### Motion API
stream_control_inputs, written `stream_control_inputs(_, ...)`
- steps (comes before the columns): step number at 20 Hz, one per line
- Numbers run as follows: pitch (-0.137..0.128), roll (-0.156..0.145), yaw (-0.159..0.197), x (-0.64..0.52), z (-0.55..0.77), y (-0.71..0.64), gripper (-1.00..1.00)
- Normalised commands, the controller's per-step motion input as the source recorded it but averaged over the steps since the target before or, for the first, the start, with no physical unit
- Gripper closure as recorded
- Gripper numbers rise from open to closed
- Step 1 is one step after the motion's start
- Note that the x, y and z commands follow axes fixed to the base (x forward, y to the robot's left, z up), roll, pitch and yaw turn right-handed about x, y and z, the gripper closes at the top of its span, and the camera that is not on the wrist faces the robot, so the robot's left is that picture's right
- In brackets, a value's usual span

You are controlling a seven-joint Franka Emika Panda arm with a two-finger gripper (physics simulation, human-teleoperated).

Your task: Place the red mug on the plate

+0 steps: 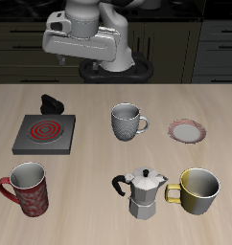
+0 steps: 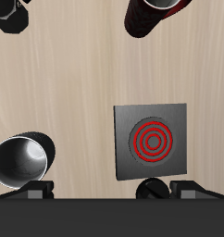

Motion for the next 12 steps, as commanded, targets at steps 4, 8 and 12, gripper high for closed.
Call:
stream_control_inputs(4, -0.015, 0.022, 0.099, 0.27, 0.06, -0.05, -1.0)
stream_control_inputs(8, -0.009, 0.076, 0.102, 0.21, 0.03, 0.09, -1.0)
stream_control_inputs(12, 0.005, 0.002, -0.016, 0.32, 0.02, -0.12, -1.0)
